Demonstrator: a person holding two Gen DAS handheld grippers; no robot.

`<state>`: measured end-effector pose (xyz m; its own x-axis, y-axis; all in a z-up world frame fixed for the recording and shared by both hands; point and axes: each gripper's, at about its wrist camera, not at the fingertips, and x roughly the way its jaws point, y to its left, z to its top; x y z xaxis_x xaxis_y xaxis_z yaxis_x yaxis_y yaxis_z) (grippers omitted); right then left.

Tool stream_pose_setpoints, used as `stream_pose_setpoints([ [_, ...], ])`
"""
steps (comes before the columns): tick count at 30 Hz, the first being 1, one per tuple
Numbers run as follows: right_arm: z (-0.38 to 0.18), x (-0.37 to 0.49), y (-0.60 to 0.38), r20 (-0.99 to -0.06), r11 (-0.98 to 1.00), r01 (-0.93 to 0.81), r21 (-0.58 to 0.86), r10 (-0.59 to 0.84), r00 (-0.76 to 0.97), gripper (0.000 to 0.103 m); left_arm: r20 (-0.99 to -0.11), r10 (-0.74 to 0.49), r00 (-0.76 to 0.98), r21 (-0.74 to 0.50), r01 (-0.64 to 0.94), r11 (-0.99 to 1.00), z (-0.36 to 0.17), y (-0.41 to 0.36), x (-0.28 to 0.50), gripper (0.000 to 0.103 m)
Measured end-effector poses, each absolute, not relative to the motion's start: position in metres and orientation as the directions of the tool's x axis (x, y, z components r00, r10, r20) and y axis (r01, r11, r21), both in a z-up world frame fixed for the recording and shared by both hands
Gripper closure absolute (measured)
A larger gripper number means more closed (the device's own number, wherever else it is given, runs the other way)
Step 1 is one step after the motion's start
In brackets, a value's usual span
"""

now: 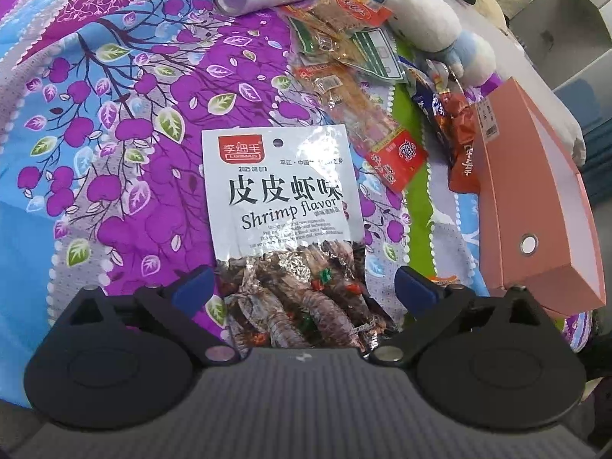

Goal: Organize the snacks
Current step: 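Close the left gripper on the shrimp bag while the right gripper grasps the orange packet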

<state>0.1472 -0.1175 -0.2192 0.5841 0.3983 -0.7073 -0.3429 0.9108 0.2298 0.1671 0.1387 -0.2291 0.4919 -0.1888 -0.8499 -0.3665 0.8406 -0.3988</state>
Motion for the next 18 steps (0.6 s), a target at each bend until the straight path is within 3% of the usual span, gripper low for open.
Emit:
stream_pose_setpoints([
  [5, -0.232, 0.152, -0.116, -0.718, 0.893, -0.371, 0.253, 0.431, 0.547, 0.018, -0.855, -0.184, 0.485, -0.392, -0.371, 0.842, -0.230, 0.134, 0.172, 0.000],
  [11, -0.229, 0.145, -0.114, -0.705, 0.890, -0.409, 0.200, 0.421, 0.571, 0.028, -0.868, -0.168, 0.467, -0.363, -0.366, 0.857, -0.235, 0.126, 0.181, 0.000],
  [18, -0.224, 0.143, -0.123, -0.702, 0.907, -0.390, 0.159, 0.382, 0.602, 0.030, -0.907, -0.084, 0.413, -0.232, -0.322, 0.918, -0.246, 0.110, 0.190, 0.000],
])
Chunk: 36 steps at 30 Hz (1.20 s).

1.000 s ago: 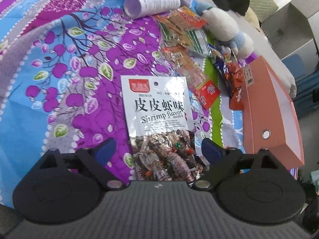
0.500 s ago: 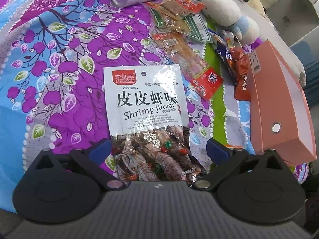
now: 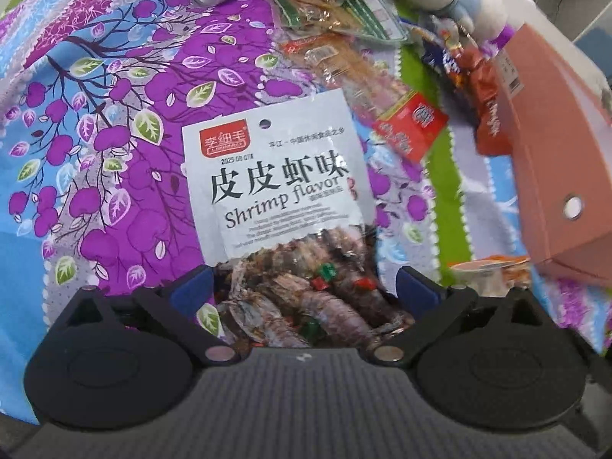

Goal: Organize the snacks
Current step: 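Close the left gripper on the shrimp bag while the right gripper grasps the orange packet, then lift the shrimp bag with the left tool while the right tool carries the orange packet toward the pink box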

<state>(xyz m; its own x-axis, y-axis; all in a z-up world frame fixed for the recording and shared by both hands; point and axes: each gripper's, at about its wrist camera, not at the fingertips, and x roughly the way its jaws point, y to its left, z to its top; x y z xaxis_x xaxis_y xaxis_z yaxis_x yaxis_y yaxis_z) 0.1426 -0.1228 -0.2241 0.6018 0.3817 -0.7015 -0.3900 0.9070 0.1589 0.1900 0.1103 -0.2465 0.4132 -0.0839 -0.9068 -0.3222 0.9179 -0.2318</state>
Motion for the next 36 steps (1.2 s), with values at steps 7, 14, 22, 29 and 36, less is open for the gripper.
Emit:
stream_pose_setpoints([
  [7, -0.229, 0.141, -0.126, -0.703, 0.910, -0.386, 0.148, 0.372, 0.606, 0.030, -0.898, -0.061, 0.436, -0.230, -0.345, 0.910, -0.248, 0.116, 0.186, 0.006],
  [14, -0.228, 0.141, -0.124, -0.701, 0.910, -0.390, 0.140, 0.370, 0.610, 0.030, -0.884, -0.051, 0.465, -0.224, -0.324, 0.919, -0.240, 0.113, 0.178, 0.027],
  [22, -0.206, 0.139, -0.121, -0.684, 0.909, -0.397, 0.128, 0.371, 0.628, 0.030, -0.871, -0.074, 0.486, -0.261, -0.329, 0.907, -0.226, 0.115, 0.171, 0.056],
  [29, -0.182, 0.131, -0.126, -0.668, 0.912, -0.395, 0.108, 0.361, 0.650, 0.030, -0.840, -0.121, 0.529, -0.330, -0.321, 0.888, -0.208, 0.111, 0.157, 0.064],
  [36, -0.149, 0.123, -0.137, -0.633, 0.916, -0.389, 0.095, 0.357, 0.687, 0.030, -0.801, -0.157, 0.578, -0.371, -0.274, 0.887, -0.173, 0.099, 0.153, 0.065],
])
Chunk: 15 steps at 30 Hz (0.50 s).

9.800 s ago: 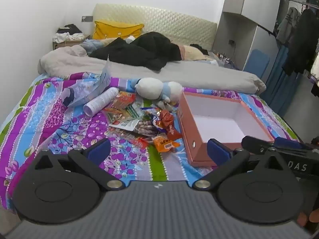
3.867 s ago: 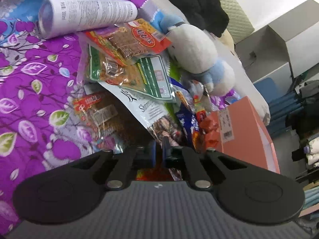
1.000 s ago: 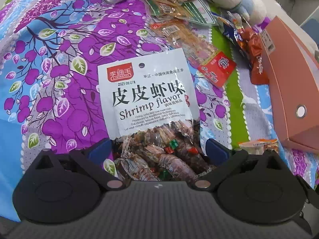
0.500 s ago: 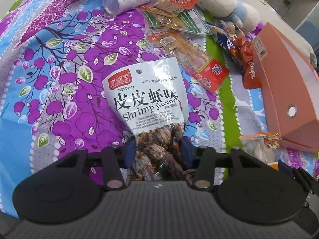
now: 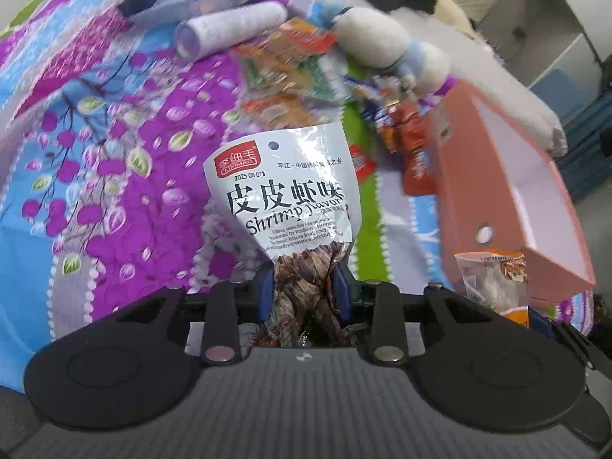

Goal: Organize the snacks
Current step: 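Lift the shrimp bag with the left tool while the right tool carries the orange packet toward the pink box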

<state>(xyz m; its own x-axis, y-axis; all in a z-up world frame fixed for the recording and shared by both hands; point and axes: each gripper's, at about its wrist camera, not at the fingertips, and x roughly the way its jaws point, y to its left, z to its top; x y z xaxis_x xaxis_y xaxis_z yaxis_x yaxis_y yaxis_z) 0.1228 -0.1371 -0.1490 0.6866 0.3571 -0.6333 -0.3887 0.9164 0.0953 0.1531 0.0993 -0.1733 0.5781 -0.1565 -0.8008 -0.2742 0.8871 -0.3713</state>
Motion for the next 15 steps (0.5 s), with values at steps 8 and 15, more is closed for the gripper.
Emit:
stream_pose_setpoints([
  [8, -0.109, 0.121, -0.153, -0.573, 0.933, -0.346, 0.094, 0.335, 0.748, 0.030, -0.742, -0.193, 0.642, -0.378, -0.163, 0.911, -0.120, 0.082, 0.155, 0.065],
  [15, -0.083, 0.113, -0.172, -0.533, 0.947, -0.309, 0.084, 0.305, 0.789, 0.030, -0.691, -0.243, 0.681, -0.381, -0.057, 0.923, -0.084, 0.058, 0.153, 0.066],
])
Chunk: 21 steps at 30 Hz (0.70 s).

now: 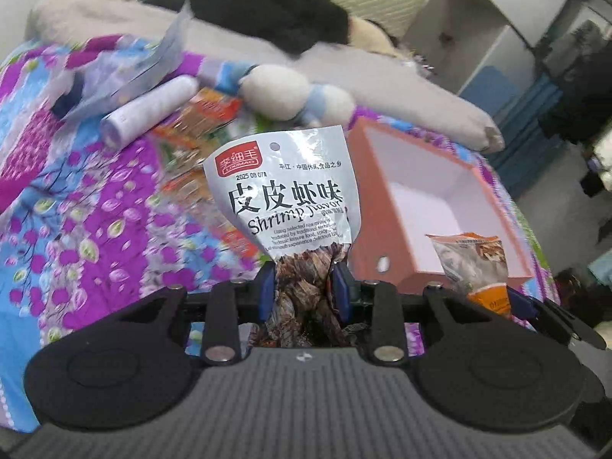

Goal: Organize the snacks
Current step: 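Lift the shrimp bag with the left tool while the right tool carries the orange packet toward the pink box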

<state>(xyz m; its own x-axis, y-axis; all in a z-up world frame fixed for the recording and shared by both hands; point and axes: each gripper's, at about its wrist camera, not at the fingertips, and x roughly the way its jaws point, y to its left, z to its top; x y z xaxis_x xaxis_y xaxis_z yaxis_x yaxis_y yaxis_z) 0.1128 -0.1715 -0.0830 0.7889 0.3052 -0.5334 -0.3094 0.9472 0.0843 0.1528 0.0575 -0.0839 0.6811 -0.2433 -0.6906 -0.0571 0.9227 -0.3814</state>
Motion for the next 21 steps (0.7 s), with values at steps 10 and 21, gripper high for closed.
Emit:
stream_pose_setpoints([
  [10, -0.066, 0.094, -0.202, -0.506, 0.972, -0.223, 0.071, 0.228, 0.832, 0.030, -0.645, -0.352, 0.679, -0.426, 0.063, 0.902, -0.064, 0.021, 0.154, 0.083],
  [21, -0.118, 0.102, -0.228, -0.611, 0.985, -0.130, 0.109, 0.170, 0.773, 0.030, -0.737, -0.343, 0.582, -0.420, 0.003, 0.908, -0.135, 0.000, 0.184, 0.097],
])
